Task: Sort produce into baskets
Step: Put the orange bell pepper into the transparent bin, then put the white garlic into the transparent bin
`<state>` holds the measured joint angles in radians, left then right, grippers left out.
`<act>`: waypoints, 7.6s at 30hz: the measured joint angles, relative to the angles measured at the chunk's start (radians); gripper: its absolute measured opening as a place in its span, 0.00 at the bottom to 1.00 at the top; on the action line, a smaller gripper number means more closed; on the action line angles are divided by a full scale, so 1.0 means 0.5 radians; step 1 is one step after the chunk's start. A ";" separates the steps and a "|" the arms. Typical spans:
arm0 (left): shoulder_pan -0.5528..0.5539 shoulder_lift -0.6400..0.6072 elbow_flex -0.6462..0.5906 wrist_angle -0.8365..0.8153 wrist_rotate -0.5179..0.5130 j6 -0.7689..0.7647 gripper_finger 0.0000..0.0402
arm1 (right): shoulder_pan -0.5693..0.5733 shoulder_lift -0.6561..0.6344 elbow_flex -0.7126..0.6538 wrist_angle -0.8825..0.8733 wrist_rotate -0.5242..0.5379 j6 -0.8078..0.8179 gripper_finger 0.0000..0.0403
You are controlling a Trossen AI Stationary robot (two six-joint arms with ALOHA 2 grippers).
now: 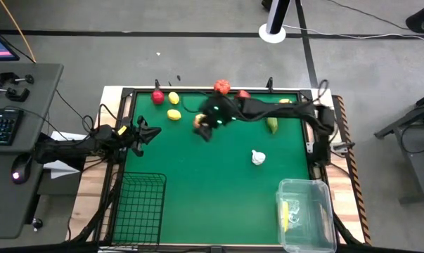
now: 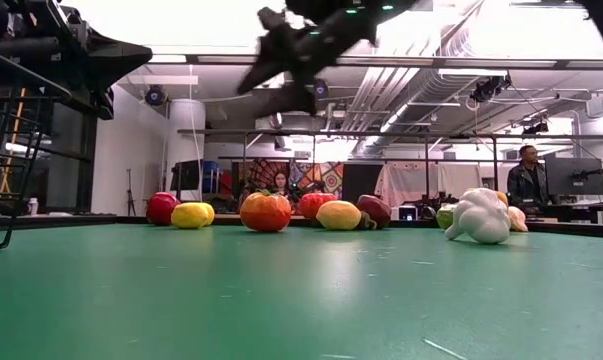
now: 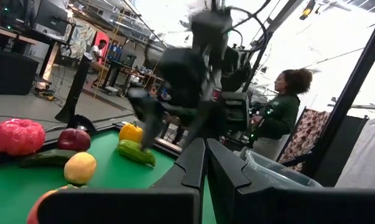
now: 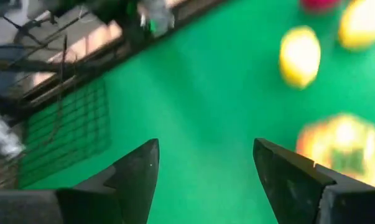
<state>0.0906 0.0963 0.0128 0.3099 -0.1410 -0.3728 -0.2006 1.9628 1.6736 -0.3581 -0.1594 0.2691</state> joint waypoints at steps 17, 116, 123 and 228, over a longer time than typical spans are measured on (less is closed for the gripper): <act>0.001 0.000 0.000 0.000 0.000 0.000 0.01 | -0.239 0.811 1.315 -0.635 0.126 -0.509 0.63; 0.001 0.000 0.000 0.000 0.000 0.001 0.01 | -0.947 0.940 1.306 -1.341 0.530 0.614 0.89; 0.000 -0.001 0.000 0.000 0.000 0.000 0.01 | -0.950 1.020 1.306 -1.323 0.488 0.761 0.89; 0.001 0.000 0.000 -0.006 0.000 0.000 0.01 | 1.744 -1.387 -0.631 -1.859 -0.849 2.713 0.96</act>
<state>0.0910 0.0962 0.0128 0.3069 -0.1410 -0.3729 0.6716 1.2692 1.3582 -1.2878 -0.5839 1.6258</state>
